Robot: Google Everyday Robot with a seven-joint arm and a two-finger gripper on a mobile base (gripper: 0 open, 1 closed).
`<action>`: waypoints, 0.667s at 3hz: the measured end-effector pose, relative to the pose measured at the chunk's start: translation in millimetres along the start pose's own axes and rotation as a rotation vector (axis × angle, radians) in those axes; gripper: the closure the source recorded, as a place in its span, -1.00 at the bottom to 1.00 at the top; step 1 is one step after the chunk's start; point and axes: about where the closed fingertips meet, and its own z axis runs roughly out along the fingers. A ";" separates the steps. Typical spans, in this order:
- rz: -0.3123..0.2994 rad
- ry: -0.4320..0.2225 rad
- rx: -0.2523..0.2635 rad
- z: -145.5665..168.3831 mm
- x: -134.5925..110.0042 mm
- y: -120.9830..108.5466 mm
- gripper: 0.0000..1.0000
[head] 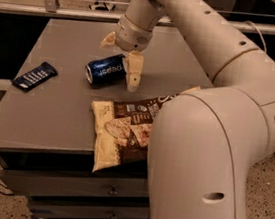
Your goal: Knock pepsi can over
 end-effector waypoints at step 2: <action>0.138 -0.031 0.158 -39.9 30.0 1.5 -1.00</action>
Offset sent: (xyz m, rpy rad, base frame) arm 0.0341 -0.0805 0.0476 0.1799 -0.0667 -0.3547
